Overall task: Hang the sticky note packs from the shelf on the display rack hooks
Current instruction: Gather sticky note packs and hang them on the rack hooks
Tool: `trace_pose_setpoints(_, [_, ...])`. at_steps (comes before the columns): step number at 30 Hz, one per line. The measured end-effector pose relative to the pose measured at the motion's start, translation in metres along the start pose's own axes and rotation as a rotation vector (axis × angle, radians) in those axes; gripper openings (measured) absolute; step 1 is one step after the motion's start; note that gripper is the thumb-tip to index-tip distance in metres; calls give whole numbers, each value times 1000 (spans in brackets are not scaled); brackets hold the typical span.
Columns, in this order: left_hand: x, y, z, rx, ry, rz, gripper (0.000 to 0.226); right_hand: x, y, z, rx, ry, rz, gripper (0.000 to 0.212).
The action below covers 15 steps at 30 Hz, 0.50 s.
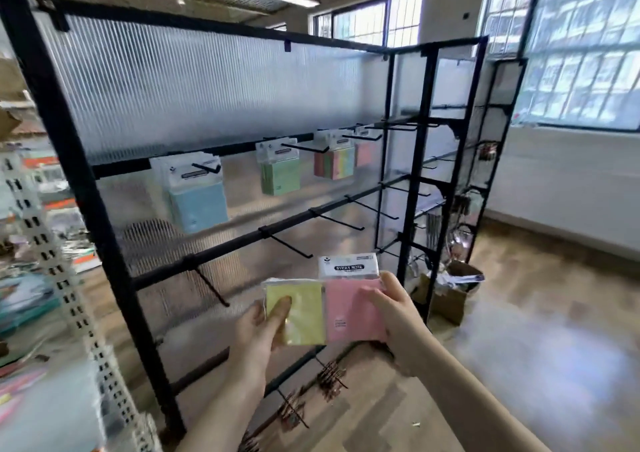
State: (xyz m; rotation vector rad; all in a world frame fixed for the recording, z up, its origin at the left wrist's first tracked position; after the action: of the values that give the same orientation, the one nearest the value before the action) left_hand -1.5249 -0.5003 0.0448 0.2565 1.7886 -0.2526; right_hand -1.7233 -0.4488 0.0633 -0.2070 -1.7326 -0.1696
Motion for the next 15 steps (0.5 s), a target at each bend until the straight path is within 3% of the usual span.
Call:
trace_pose_setpoints(1, [-3,-14,-8,-2,-45,-6,37,7,-10,7,-33,33,20,3])
trace_pose_setpoints(5, [-13,-76,-43,47,-173,-55,37,34,-53,40,-94,88,91,16])
trace_pose_setpoints(12, [-10,-182,-109,100,-206,-159,6,65,-131,113,-225,30,108,15])
trace_pose_setpoints(15, [-8,-221,-132,118,-219,-191,14,78,-167,142,-315,20,117,11])
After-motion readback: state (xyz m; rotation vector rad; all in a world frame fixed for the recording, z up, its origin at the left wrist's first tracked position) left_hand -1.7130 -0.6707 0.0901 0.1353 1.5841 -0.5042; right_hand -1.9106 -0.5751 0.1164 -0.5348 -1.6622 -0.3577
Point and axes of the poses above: each hand's wrist, its own y-axis away from the middle knuckle, its own z-axis out of the back of the hand, x = y × z, the point moved 3 cm from there along -y, towards the middle knuckle, and after that the axes turned 7 degrees about x, right-handed, at the moved point
